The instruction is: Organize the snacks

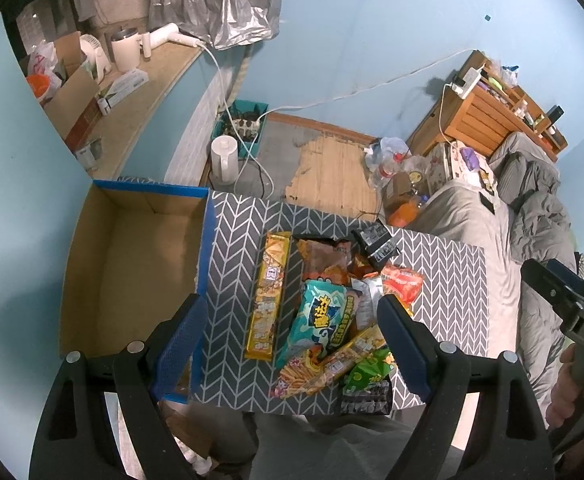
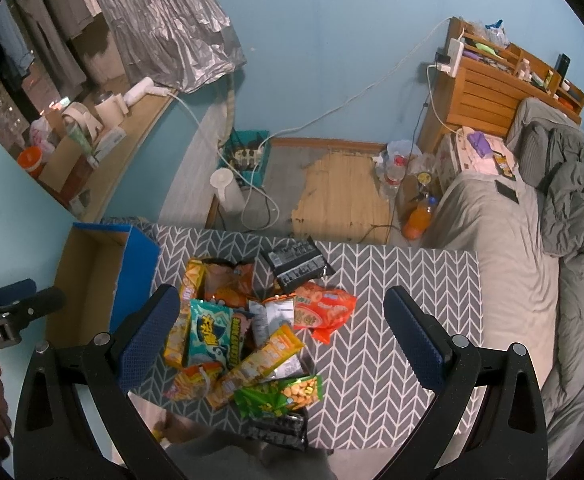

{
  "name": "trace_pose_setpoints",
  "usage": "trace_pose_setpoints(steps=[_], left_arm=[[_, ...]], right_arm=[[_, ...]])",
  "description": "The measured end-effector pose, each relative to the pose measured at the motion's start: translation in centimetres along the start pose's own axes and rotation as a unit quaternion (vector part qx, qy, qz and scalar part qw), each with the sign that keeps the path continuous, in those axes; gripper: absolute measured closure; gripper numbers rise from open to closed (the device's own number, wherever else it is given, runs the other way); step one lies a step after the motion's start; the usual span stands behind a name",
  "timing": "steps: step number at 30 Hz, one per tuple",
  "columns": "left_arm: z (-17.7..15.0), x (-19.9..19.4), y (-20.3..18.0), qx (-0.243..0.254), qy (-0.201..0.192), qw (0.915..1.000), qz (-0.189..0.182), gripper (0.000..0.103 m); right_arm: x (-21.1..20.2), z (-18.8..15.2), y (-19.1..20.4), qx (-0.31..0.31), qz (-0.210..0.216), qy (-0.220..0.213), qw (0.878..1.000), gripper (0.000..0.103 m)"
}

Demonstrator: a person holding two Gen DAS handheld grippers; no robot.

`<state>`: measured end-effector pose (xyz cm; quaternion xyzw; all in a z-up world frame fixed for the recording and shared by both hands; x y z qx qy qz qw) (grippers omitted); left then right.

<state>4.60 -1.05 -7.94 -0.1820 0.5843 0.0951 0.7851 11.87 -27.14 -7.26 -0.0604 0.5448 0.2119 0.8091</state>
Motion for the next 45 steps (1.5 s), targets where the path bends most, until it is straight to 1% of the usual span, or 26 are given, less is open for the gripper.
trace_pose_setpoints(steps=[11,20,33,45], left_arm=[[-0.1,0.1,-0.2,0.000,0.001,1.0000,0.003,0.015],[-0.1,0.1,-0.1,0.002,0.000,0.9999,0.015,0.015],[-0.4,0.8,0.4,-0.005,0.013,0.9998,0.010,0.015],[-0.3,0.8,0.9,-0.006,0.013,0.9998,0.011,0.015]], right_arm=[[0.4,-0.4,-0.5,0.002,0.000,0.008,1.000,0.002],[0.3,-0.2,-0.7,0.004,-0.005,0.012,1.000,0.002],[0.4,-0.5,-0.9,0.004,-0.008,0.015,1.000,0.002],[0.3,-0.6,-0.9,0.006,-0.008,0.018,1.000,0.002]])
Point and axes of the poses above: each gripper's, at about its wrist camera, not at the fingertips, and x roughly the way its jaws point, y to its left, z to its top, the point moved 9 cm from there along x, roughly the way its jaws point, and after that the axes turned 7 degrees about y, right-handed, at the moved point
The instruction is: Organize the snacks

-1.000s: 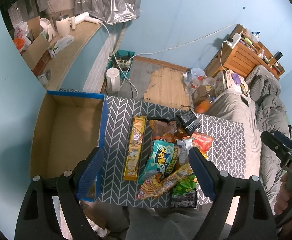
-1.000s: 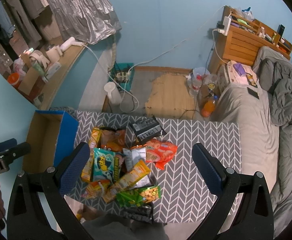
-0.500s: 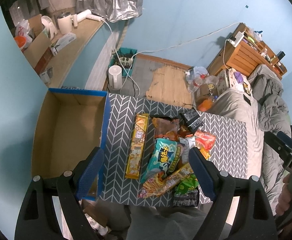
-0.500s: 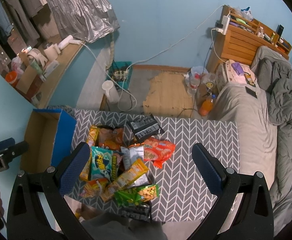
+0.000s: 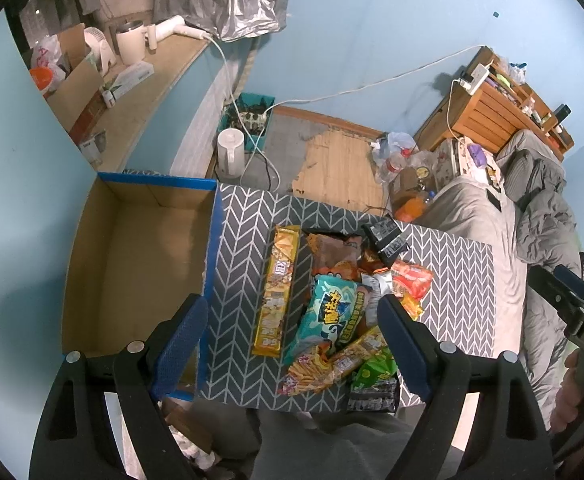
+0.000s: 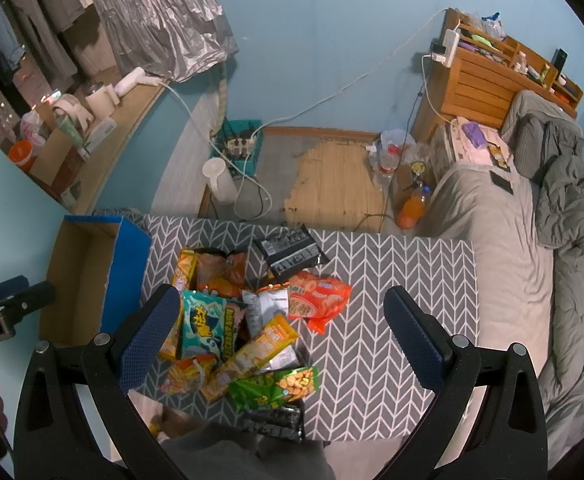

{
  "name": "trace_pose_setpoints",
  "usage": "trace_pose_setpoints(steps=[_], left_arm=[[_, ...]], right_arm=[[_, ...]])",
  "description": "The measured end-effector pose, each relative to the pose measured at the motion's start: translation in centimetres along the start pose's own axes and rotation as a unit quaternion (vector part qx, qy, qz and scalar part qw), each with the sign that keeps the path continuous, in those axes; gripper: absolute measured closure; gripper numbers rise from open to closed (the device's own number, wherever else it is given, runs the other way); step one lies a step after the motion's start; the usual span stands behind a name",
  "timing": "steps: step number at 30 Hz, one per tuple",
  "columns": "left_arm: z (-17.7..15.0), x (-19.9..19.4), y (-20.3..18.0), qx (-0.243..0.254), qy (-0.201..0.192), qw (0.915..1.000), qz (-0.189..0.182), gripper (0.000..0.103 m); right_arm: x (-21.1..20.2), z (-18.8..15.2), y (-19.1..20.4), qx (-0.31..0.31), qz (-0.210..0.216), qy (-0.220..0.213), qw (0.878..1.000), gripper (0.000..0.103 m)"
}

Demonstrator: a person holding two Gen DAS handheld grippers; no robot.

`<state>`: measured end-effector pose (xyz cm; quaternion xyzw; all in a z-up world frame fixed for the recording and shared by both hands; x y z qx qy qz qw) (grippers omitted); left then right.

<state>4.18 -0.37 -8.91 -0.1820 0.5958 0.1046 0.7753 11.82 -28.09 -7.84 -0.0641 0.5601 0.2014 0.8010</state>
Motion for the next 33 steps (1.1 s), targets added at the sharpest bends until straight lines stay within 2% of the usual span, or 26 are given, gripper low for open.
trace_pose_setpoints(steps=[12,24,33], left_arm=[[-0.1,0.2,0.1,0.001,0.002,1.0000,0.002,0.015],[-0.2,2.2,1.9,0.013,0.014,0.9998,0.000,0.015],[0.7,5.3,2.5,0.036,0.020,0.9992,-0.002,0.015]], right_arm=[[0.3,0.1,0.6,0.010,-0.006,0.009,1.000,0.002],[1.6,-0.6,1.1,0.025,-0.022,0.023,0.999,0.002],[5.9,-2.4,0.8,0.034,-0.026,0.049,0.998,0.002]])
Point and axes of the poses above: each gripper's, at about its wrist camera, not at the fingertips, and x roughly the way its jaws point, y to its left, z to its top, the point moved 9 cm from there along x, roughly the way its jaws point, and after that the axes turned 7 degrees about y, right-handed, at the moved point
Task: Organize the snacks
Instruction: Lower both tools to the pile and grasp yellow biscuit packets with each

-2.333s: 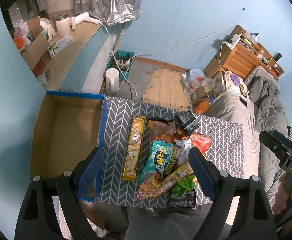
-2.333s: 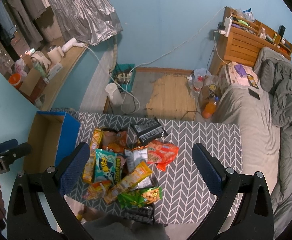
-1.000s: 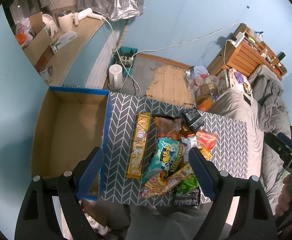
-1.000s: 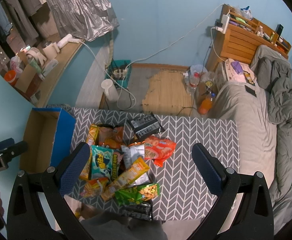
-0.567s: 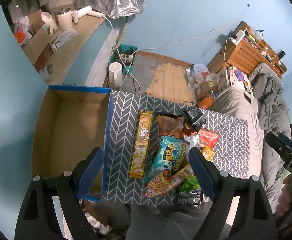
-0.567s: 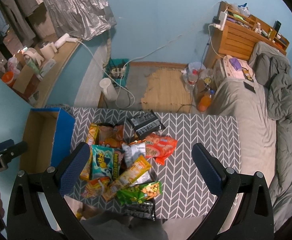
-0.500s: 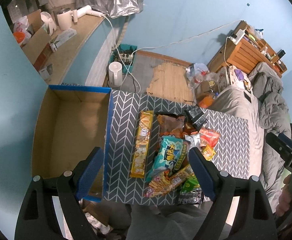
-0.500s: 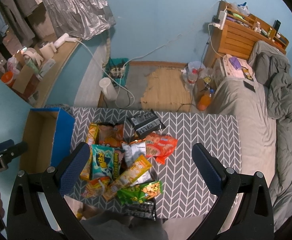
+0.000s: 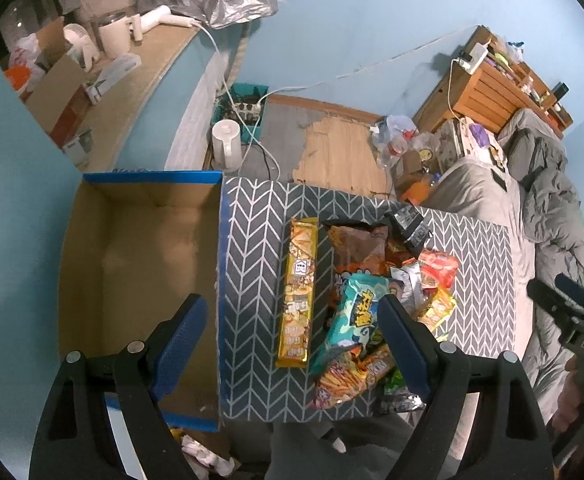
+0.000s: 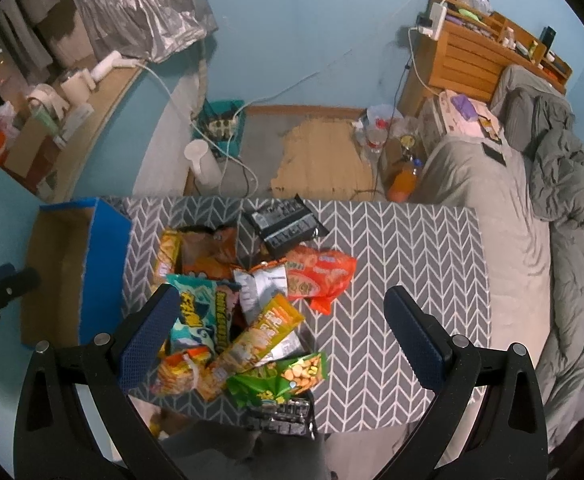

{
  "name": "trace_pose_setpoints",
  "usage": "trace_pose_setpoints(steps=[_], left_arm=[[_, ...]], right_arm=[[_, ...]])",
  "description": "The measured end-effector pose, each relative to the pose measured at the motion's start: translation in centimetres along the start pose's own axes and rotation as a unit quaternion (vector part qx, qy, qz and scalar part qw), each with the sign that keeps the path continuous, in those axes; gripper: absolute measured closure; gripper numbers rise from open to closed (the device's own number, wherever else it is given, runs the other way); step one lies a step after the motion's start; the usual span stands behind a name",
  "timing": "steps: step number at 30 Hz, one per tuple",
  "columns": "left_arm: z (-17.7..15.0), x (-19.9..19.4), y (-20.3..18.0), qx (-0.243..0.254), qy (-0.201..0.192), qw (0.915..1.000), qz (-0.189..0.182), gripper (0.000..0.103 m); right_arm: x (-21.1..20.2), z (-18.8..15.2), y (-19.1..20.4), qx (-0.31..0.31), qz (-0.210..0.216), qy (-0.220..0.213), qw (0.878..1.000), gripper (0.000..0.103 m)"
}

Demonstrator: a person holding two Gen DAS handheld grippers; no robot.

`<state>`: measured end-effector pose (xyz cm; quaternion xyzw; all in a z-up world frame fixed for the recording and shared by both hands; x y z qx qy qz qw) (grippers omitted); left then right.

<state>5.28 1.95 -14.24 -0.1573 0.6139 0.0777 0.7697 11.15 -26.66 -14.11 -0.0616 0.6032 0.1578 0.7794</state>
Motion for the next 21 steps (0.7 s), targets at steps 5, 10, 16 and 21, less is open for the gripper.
trace_pose_setpoints(steps=[5,10,16,21], left_arm=[[0.6,2.7,0.0,0.014,0.010,0.9998,-0.004,0.015],[0.4,5.3,-0.5,0.032,0.024,0.9992,-0.002,0.015],[-0.3,7.8,-1.0,0.049,0.040,0.9980,0.001,0.015],[-0.8,9.9,-1.5,0.062,0.051,0.9968,0.008,0.015]], right_arm=[[3.4,-1.7,-0.4,0.021,0.009,0.032,0.999,0.002],[6.2,-3.5,-0.6,0.036,0.006,0.057,0.998,0.002],[8.8,-5.3,-0.3,0.048,-0.002,0.077,0.996,0.002],[10.1,-5.8,0.2,0.052,-0.001,0.077,0.996,0.002]])
Point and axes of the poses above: each gripper's, at about its wrist camera, not at the fingertips, and x roughly the way its jaws point, y to its left, z to its top, the point moved 9 cm from there along x, roughly the way its jaws point, and after that the axes turned 7 degrees about y, right-handed, at the moved point
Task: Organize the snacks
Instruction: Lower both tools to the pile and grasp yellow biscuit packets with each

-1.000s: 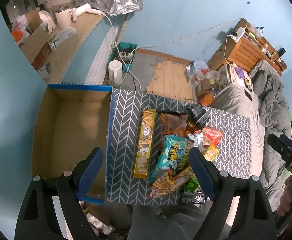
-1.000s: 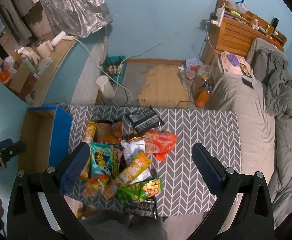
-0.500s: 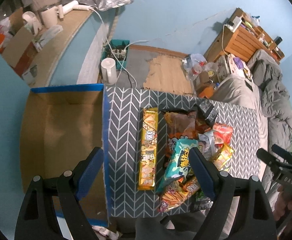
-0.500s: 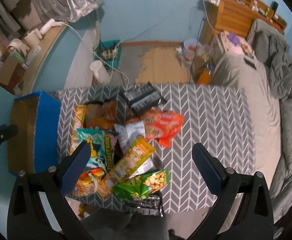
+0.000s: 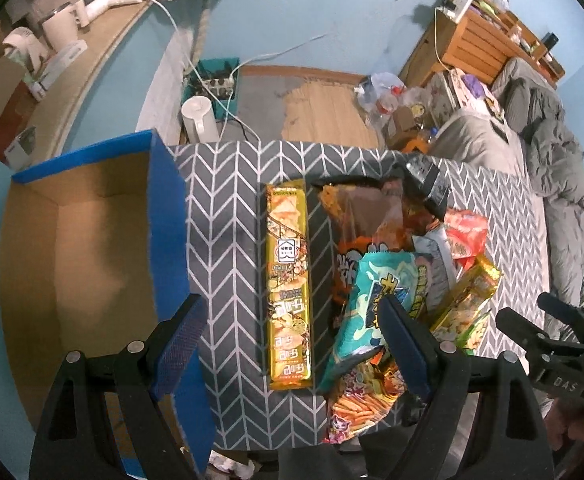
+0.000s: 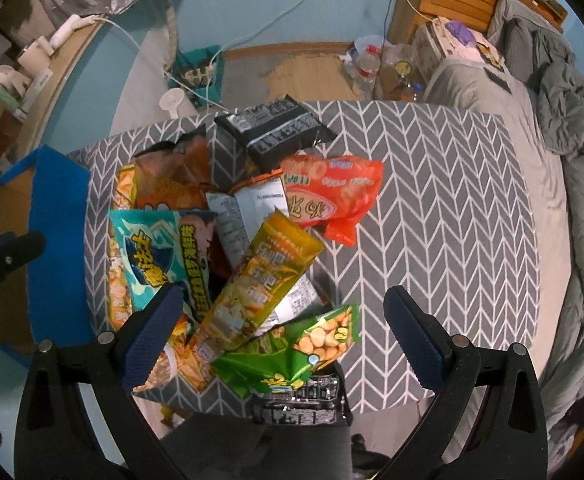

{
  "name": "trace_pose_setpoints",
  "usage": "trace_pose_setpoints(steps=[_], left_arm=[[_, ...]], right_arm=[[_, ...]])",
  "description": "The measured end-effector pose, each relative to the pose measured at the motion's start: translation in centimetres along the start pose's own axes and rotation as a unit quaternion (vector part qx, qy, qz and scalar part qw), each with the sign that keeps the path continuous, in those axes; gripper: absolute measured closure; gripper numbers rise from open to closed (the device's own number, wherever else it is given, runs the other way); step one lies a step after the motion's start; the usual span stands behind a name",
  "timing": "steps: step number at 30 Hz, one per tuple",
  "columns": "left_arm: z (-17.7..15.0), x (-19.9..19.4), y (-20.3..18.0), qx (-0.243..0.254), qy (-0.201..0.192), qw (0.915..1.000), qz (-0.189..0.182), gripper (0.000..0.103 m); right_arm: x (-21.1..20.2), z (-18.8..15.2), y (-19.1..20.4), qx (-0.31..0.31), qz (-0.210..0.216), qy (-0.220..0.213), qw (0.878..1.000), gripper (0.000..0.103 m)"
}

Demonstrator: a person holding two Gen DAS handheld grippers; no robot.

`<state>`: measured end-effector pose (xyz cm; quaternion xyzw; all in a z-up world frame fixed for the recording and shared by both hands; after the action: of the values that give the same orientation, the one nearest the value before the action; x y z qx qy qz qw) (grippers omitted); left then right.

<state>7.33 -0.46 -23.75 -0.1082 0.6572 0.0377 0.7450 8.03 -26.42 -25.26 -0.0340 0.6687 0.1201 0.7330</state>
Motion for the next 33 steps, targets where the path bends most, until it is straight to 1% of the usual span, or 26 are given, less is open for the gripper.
trace_pose_setpoints(steps=[3,5,8,11,14,15,16,18,21,23,24,25,30,32,33], left_arm=[[0.0,1.0,-0.2,0.005,0.001,1.0000,0.005,0.015],[-0.1,1.7,-0.2,0.004,0.009,0.9999,0.013,0.015],[0.0,2.8,-0.1,0.004,0.007,0.9999,0.014,0.015],[-0.4,4.3,0.3,-0.001,0.022,0.9995,0.023,0.015],[-0.5,5.0,0.7,-0.006,0.024,0.9993,0.027,0.015],[-0.6,5.4,0.8,-0.007,0.025,0.9993,0.027,0.015],[-0.7,5.7,1.0,-0.009,0.029,0.9991,0.029,0.015],[-0.9,6.3,1.2,-0.011,0.037,0.9988,0.029,0.015],[-0.8,6.7,1.3,-0.003,0.037,0.9987,0.035,0.015],[-0.8,7.0,1.4,-0.001,0.041,0.9985,0.036,0.015],[-0.8,7.1,1.5,-0.002,0.043,0.9984,0.035,0.015],[-0.7,7.2,1.6,-0.003,0.044,0.9984,0.035,0.015],[-0.5,7.5,1.5,0.004,0.045,0.9983,0.037,0.015],[-0.3,7.6,1.4,0.007,0.048,0.9980,0.040,0.015],[-0.3,7.7,1.4,0.007,0.050,0.9980,0.040,0.015]], right_arm=[[0.9,-0.2,0.0,0.002,-0.001,0.004,1.000,0.002],[1.7,-0.5,0.0,0.008,0.002,0.011,1.000,0.002],[2.8,-0.9,0.1,0.014,0.004,0.021,1.000,0.002],[3.9,-1.3,0.2,0.021,0.005,0.032,0.999,0.002],[5.0,-1.7,0.5,0.027,0.011,0.041,0.999,0.004],[5.3,-1.7,0.6,0.029,0.011,0.044,0.999,0.006],[5.6,-1.8,0.7,0.030,0.014,0.047,0.998,0.011],[6.1,-1.8,1.0,0.033,0.020,0.050,0.998,0.014],[6.7,-1.7,1.2,0.035,0.022,0.051,0.998,0.022],[7.1,-1.7,1.4,0.038,0.025,0.054,0.997,0.039],[7.3,-1.6,1.5,0.040,0.031,0.056,0.997,0.043],[7.3,-1.5,1.7,0.042,0.042,0.056,0.997,0.053],[6.3,-0.4,1.8,0.032,0.043,0.041,0.998,0.060],[5.7,0.5,1.6,0.023,0.035,0.032,0.999,0.071],[5.5,0.8,1.5,0.018,0.032,0.028,0.999,0.072]])
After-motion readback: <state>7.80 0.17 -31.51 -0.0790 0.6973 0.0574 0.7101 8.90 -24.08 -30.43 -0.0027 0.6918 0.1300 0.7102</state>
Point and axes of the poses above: each gripper's, at about its wrist camera, not at the fingertips, and x roughly the way its jaws point, y to its left, z to its top, the point moved 9 cm from there along x, roughly the way its jaws point, and after that the axes turned 7 degrees about y, right-handed, at the moved point
